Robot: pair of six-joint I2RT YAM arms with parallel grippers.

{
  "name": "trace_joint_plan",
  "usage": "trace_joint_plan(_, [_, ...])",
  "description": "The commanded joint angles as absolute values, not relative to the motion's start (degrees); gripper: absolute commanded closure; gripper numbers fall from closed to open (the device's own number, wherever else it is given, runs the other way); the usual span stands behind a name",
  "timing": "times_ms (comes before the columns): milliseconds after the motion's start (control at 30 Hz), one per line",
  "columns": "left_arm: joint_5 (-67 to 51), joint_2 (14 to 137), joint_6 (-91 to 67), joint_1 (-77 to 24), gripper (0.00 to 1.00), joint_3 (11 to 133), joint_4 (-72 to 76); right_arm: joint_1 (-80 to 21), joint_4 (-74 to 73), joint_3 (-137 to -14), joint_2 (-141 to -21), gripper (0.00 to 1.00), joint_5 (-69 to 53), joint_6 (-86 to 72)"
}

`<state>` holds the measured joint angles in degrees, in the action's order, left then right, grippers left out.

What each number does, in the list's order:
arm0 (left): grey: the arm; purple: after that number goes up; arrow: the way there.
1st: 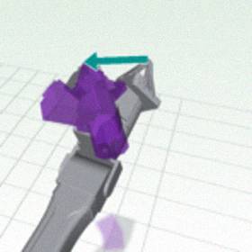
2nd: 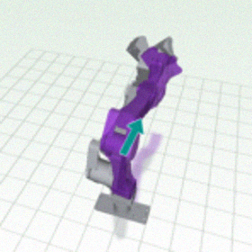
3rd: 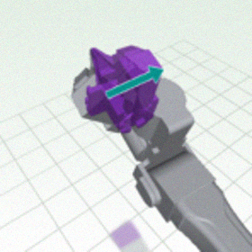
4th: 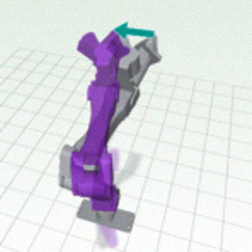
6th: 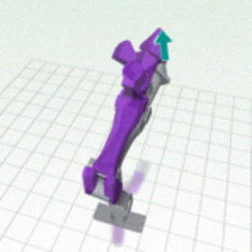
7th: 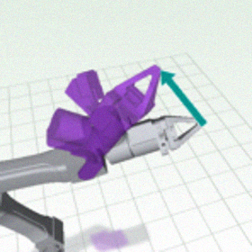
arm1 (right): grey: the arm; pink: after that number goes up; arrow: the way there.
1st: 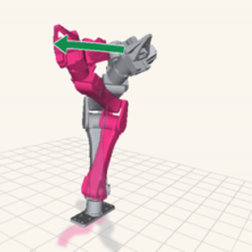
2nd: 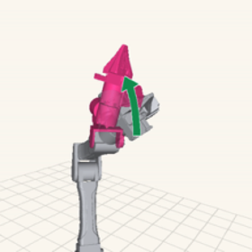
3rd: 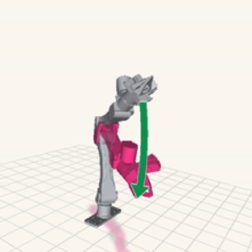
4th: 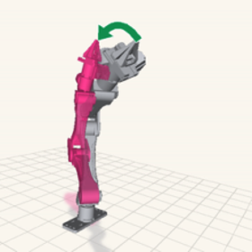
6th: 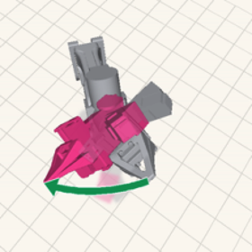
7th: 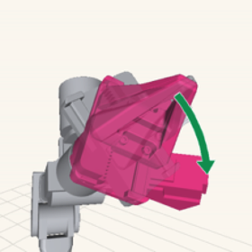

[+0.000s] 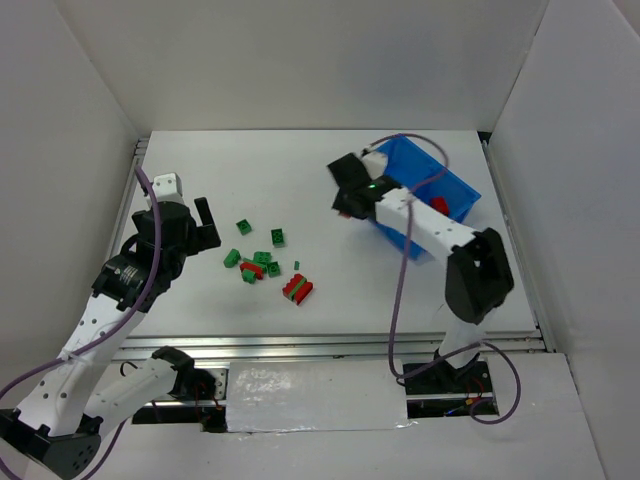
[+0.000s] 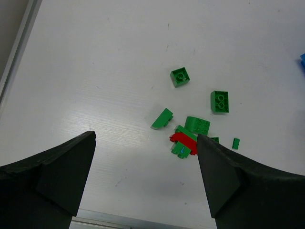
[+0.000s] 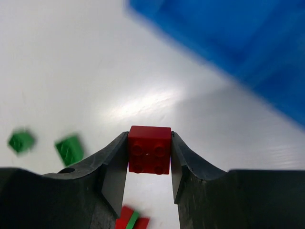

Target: Sort the legos into containers by color

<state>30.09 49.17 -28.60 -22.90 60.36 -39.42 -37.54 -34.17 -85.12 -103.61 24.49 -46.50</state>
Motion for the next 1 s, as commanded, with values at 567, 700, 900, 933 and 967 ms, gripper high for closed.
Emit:
trace_joint_plan(567, [30.06, 49.30, -27.68, -22.68, 0.01, 60.21, -37.71, -17.46, -39.64, -88.68, -98.53, 0.00, 34.19, -36.49])
trace_joint_plan(700, [30.41, 49.83, -27.86, -22.59, 0.00, 60.29, -37.88, -30.47, -39.90, -86.15, -97.03, 0.00, 31.47, -38.83])
trace_joint_plan(900, [30.41, 51.15, -28.04, -22.32, 0.01, 60.38, -37.97, -45.51, -31.20, -88.92, -104.40, 0.03, 21.81, -32.63])
trace_joint_plan(933, [30.24, 51.33, -27.95, -22.32, 0.00, 60.38, -37.97, -46.14, -31.38, -90.77, -108.24, 0.03, 20.49, -32.17])
trace_joint_plan(967, [30.32, 51.50, -28.04, -22.32, 0.00, 60.38, -38.06, -46.66, -30.68, -92.62, -110.28, 0.03, 19.26, -30.95])
